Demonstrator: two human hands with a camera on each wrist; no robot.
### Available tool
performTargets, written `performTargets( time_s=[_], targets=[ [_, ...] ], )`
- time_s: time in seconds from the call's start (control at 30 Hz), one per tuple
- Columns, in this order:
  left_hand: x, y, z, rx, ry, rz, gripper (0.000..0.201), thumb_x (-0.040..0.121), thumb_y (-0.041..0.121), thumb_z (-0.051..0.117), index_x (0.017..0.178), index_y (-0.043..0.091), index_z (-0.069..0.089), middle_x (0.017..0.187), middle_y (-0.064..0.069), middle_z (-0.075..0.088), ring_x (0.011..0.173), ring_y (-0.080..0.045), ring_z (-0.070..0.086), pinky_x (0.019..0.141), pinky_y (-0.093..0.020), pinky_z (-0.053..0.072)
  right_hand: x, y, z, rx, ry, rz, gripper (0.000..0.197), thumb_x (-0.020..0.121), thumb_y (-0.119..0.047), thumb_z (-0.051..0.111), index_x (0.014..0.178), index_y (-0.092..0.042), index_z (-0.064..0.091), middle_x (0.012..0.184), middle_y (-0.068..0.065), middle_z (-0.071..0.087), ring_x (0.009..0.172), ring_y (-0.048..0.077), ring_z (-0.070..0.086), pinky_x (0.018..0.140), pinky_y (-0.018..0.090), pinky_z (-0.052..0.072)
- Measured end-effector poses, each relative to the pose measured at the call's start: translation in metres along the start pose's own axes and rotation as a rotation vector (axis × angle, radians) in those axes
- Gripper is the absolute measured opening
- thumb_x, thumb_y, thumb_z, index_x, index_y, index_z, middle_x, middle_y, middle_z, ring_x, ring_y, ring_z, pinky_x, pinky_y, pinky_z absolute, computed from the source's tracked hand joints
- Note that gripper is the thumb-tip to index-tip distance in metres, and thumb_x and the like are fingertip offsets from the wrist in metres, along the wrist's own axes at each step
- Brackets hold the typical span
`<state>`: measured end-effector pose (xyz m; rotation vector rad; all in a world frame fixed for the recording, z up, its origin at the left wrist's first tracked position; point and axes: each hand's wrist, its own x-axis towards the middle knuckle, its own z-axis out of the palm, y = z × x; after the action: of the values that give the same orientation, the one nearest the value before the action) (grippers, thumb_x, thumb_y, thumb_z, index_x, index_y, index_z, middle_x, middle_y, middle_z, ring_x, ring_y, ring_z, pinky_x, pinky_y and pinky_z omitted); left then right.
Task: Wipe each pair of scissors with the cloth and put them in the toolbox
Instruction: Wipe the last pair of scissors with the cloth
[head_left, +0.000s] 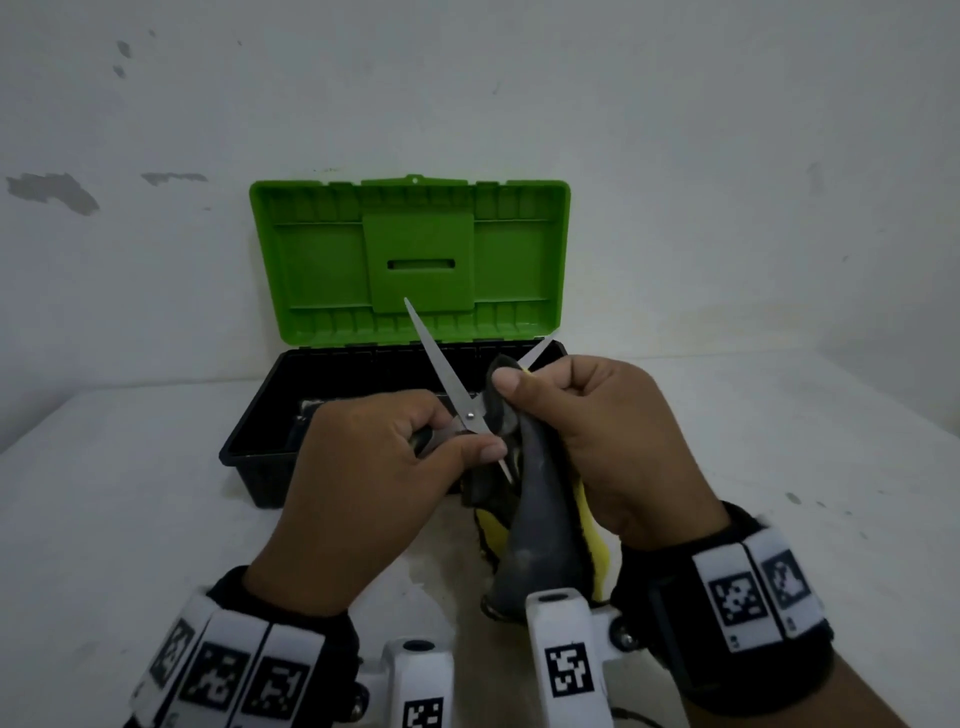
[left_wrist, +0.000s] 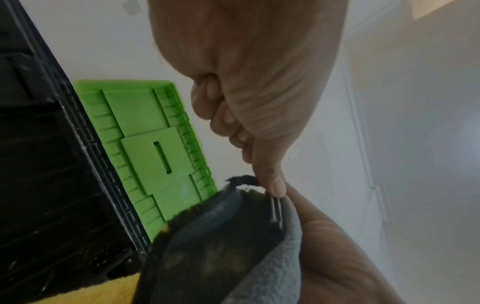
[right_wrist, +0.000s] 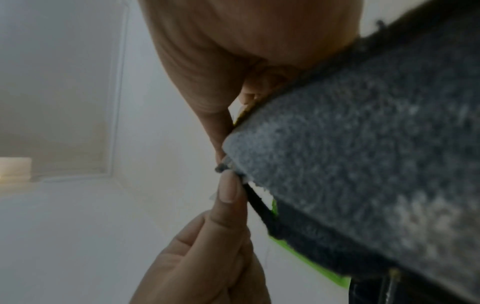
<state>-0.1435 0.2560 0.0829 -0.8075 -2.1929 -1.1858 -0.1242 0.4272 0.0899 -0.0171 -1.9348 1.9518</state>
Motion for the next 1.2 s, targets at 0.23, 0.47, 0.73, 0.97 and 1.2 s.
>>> performTargets(
  time_s=[0.23,0.47,0.73,0.97,1.2],
  targets=[
    [-0.002,0.001,0.003,-0.024,-0.036,-0.036,0.031,0.068,0.054,0.075,0.059,0.025,0.068,0.051,0.011,0.06,0.052,-0.01,0.058,0.047,-0.02,0.043,0.011,-0.003,-0.015,0.095,0.164,-0.105,0.027,0.082,-0.017,0.079,0.065,-0.002,0.065,0.053,0.003,0.067,0.046,0.01,0.059,0.048,0.018,0.047],
    [-0.003,0.001,0.001,-0.051,-0.022,-0.157,0.038,0.061,0.064,0.069,0.057,0.026,0.066,0.048,0.001,0.058,0.043,-0.018,0.048,0.041,-0.023,0.039,0.02,-0.004,-0.036,0.155,0.14,-0.057,0.032,0.071,-0.034,0.078,0.061,-0.008,0.063,0.057,0.007,0.065,0.051,0.017,0.058,0.055,0.028,0.052],
    [-0.004,0.001,0.005,0.214,0.023,-0.082,0.037,0.069,0.054,0.074,0.056,0.024,0.057,0.049,0.009,0.052,0.051,-0.011,0.051,0.046,-0.019,0.036,0.001,0.003,-0.004,-0.187,-0.015,-0.126,0.032,0.078,-0.03,0.084,0.069,-0.003,0.07,0.062,0.015,0.071,0.052,0.017,0.061,0.05,0.029,0.048],
    [-0.009,-0.005,0.008,0.455,0.051,0.119,0.036,0.082,0.048,0.068,0.061,0.021,0.057,0.057,0.006,0.054,0.051,-0.012,0.047,0.048,-0.027,0.04,-0.005,0.012,0.011,-0.11,0.067,-0.127,0.034,0.081,-0.03,0.082,0.069,-0.001,0.07,0.068,0.016,0.073,0.065,0.033,0.069,0.064,0.045,0.059],
    [-0.011,-0.004,0.013,0.472,0.068,0.196,0.038,0.082,0.045,0.069,0.059,0.019,0.053,0.056,0.003,0.052,0.049,-0.015,0.046,0.046,-0.032,0.043,0.004,0.009,-0.001,-0.029,0.163,-0.08,0.035,0.083,-0.03,0.08,0.058,-0.008,0.069,0.062,0.017,0.07,0.057,0.023,0.063,0.061,0.04,0.056]
  ],
)
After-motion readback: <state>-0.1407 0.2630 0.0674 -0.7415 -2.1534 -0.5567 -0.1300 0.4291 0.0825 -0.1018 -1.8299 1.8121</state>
